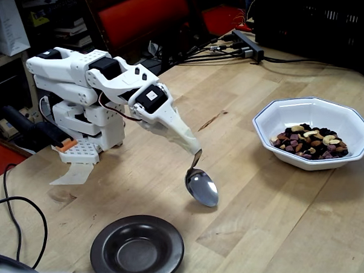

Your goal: Use spoon to transfer food from the white bowl to brown plate

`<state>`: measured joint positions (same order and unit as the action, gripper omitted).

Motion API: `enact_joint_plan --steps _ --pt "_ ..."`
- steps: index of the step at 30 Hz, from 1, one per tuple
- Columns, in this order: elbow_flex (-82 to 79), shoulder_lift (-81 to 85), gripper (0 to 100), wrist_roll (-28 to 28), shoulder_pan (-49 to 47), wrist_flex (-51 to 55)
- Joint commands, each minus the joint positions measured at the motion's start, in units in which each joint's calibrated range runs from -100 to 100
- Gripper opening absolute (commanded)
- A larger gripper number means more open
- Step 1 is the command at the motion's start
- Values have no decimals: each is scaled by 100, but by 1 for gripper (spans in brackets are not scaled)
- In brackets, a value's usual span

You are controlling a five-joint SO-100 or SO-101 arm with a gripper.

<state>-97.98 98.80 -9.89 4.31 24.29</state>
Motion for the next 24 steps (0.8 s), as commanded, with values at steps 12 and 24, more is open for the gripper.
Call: enact_joint_plan --steps 12,24 --pt "46 60 4 -15 -16 -192" --pt "1267 0 4 -10 -16 -192"
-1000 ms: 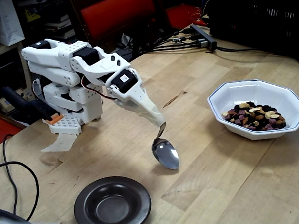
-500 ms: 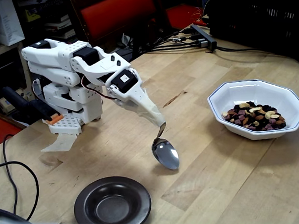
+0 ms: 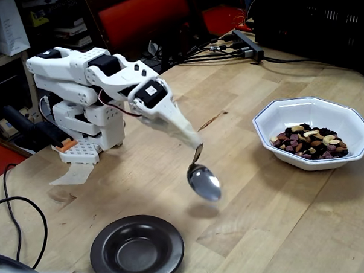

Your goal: Use spoon to transfer food from the white bowl to brown plate

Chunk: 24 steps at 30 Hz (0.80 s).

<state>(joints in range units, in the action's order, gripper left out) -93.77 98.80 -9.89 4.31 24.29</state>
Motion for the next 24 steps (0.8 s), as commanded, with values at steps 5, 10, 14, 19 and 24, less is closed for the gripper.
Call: enact_joint_plan --steps 5,10,14,19,24 --pt "1457 0 4 -10 -16 -160" --pt "2023 -17 4 -5 -16 -192" --pt "2280 -85 4 0 6 -192" --pt "2448 -907 4 322 -16 -199" --pt "3005 -1848 4 694 -23 -207"
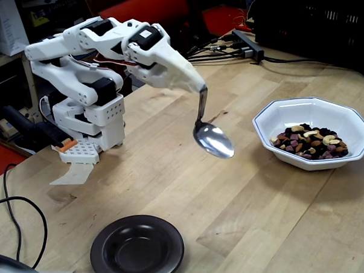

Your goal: Use spoon to transfer food from the white bowl to brown plate

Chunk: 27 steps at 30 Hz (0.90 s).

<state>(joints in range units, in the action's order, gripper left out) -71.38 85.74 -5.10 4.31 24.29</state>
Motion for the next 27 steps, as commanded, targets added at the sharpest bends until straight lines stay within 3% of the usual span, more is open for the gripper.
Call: enact_joint_plan --steps 1,7,17,27 --pt "881 -714 4 234 -23 -207" --pt "1404 -1604 4 225 -23 -460" --pt "1474 -3350 4 244 -23 -2753" --pt "1465 -4548 4 249 -31 -4271"
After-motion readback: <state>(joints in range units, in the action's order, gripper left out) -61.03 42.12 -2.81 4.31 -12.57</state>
